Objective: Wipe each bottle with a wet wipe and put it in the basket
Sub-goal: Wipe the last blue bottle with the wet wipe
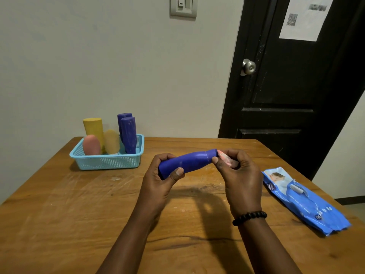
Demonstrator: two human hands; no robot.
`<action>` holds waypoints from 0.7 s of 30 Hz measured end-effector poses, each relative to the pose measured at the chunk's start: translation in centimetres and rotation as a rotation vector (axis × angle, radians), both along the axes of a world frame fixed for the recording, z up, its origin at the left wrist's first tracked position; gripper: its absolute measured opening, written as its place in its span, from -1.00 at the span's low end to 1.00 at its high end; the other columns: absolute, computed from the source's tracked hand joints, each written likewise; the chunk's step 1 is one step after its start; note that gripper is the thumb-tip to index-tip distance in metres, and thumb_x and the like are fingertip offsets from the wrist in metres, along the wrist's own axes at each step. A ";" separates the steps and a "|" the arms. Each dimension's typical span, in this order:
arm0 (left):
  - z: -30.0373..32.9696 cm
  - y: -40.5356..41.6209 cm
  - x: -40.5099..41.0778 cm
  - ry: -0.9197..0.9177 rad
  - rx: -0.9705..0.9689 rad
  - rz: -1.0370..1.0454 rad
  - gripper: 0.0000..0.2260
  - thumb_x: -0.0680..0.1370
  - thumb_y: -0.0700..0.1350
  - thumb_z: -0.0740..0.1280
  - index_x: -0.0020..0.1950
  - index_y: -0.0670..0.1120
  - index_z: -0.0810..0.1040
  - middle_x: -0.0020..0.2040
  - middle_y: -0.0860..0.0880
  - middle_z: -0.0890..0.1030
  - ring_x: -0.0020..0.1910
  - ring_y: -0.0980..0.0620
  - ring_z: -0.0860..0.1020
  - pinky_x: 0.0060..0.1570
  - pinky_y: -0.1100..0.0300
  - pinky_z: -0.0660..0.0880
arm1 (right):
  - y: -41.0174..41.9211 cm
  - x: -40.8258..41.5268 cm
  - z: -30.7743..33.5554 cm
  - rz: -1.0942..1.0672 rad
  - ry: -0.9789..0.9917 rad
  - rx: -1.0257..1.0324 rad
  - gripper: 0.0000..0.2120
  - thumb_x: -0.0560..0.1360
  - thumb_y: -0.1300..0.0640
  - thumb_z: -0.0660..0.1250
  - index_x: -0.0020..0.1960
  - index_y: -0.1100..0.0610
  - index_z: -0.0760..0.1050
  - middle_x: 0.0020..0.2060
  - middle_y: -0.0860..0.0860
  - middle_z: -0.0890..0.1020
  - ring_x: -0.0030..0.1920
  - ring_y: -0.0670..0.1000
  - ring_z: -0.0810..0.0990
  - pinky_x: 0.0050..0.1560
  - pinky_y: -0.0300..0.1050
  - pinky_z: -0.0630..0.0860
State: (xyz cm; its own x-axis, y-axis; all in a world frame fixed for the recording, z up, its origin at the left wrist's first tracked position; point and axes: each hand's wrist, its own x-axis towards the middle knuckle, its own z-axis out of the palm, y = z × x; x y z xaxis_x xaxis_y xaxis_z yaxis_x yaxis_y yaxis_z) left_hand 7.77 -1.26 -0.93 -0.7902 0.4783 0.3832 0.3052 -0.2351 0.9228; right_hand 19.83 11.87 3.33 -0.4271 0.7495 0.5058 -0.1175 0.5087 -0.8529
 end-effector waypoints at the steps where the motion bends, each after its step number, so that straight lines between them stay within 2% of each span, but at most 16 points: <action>1: 0.0 0.0 -0.2 -0.013 0.021 0.024 -0.72 0.49 -0.08 0.48 0.16 0.07 0.53 0.00 0.06 0.61 0.01 -0.06 0.66 0.10 -0.04 0.62 | -0.2 0.2 -0.1 0.049 0.003 -0.013 -0.78 0.44 0.15 0.46 0.00 -0.10 0.55 -0.15 -0.17 0.62 -0.09 -0.23 0.57 -0.17 -0.28 0.53; 3: 0.2 -0.1 -0.3 -0.049 0.060 0.083 -0.72 0.48 -0.10 0.50 0.13 0.06 0.52 -0.03 -0.02 0.62 -0.03 -0.04 0.65 0.02 0.14 0.61 | -0.7 0.6 -0.7 0.150 0.000 -0.047 -0.81 0.44 0.13 0.46 0.01 -0.09 0.58 -0.10 -0.19 0.63 -0.07 -0.17 0.59 -0.13 -0.19 0.59; 4: 0.3 -0.1 -0.3 -0.062 0.060 0.118 -0.69 0.46 -0.10 0.51 0.13 0.08 0.51 -0.02 -0.01 0.62 -0.04 0.04 0.64 -0.03 0.21 0.59 | -1.0 0.7 -1.2 0.183 0.000 -0.065 -0.81 0.44 0.12 0.46 0.01 -0.08 0.59 -0.08 -0.20 0.63 -0.06 -0.15 0.60 -0.11 -0.16 0.60; 6: 0.7 -0.3 -0.3 -0.084 0.041 0.182 -0.62 0.43 -0.10 0.53 0.13 0.14 0.45 0.02 0.07 0.59 -0.05 0.21 0.59 -0.01 0.25 0.52 | -1.3 0.7 -2.3 0.225 -0.005 -0.116 -0.82 0.44 0.10 0.47 0.02 -0.07 0.61 -0.07 -0.16 0.65 -0.05 -0.13 0.61 -0.09 -0.14 0.61; 7: 0.8 -0.5 -0.3 -0.090 0.055 0.207 -0.59 0.42 -0.11 0.54 0.16 0.13 0.45 0.05 0.09 0.59 -0.02 0.23 0.58 0.01 0.24 0.51 | -1.3 0.6 -2.9 0.242 -0.018 -0.145 -0.83 0.43 0.10 0.48 0.01 -0.06 0.62 -0.08 -0.16 0.66 -0.05 -0.13 0.61 -0.07 -0.15 0.60; 11: 1.6 -1.8 -0.8 -0.093 0.152 0.315 -0.57 0.42 -0.17 0.53 0.23 -0.02 0.49 0.13 0.03 0.62 0.05 0.17 0.61 -0.01 0.28 0.52 | -1.6 -0.5 -5.5 0.276 -0.123 -0.237 -0.85 0.42 0.10 0.50 -0.03 -0.05 0.64 -0.12 -0.19 0.68 -0.07 -0.16 0.62 -0.09 -0.24 0.59; 14: 2.8 -3.4 -2.0 -0.051 0.178 0.397 -0.58 0.46 -0.13 0.50 0.26 0.01 0.47 0.14 0.09 0.61 0.04 0.26 0.59 -0.02 0.32 0.50 | -2.0 -2.2 -6.6 0.327 -0.162 -0.337 -0.86 0.42 0.08 0.50 -0.03 -0.04 0.64 -0.11 -0.13 0.69 -0.04 -0.08 0.65 -0.02 -0.09 0.63; 18: 5.2 -5.0 -4.5 0.074 0.105 0.476 -0.59 0.51 -0.10 0.47 0.32 -0.03 0.46 0.12 0.14 0.58 0.06 0.30 0.55 0.00 0.41 0.46 | -2.6 -4.7 -6.5 0.372 -0.179 -0.400 -0.91 0.42 0.06 0.50 -0.07 -0.03 0.65 -0.14 -0.10 0.69 -0.06 -0.01 0.65 0.01 0.07 0.64; 21: 6.9 -5.5 -7.5 0.148 0.024 0.538 -0.61 0.52 -0.08 0.47 0.32 -0.04 0.48 0.17 0.06 0.59 0.13 0.12 0.56 0.13 0.22 0.49 | -3.2 -6.4 -6.2 0.411 -0.170 -0.422 -0.89 0.43 0.06 0.49 -0.05 -0.02 0.66 -0.12 -0.09 0.70 -0.05 -0.01 0.66 -0.01 0.06 0.65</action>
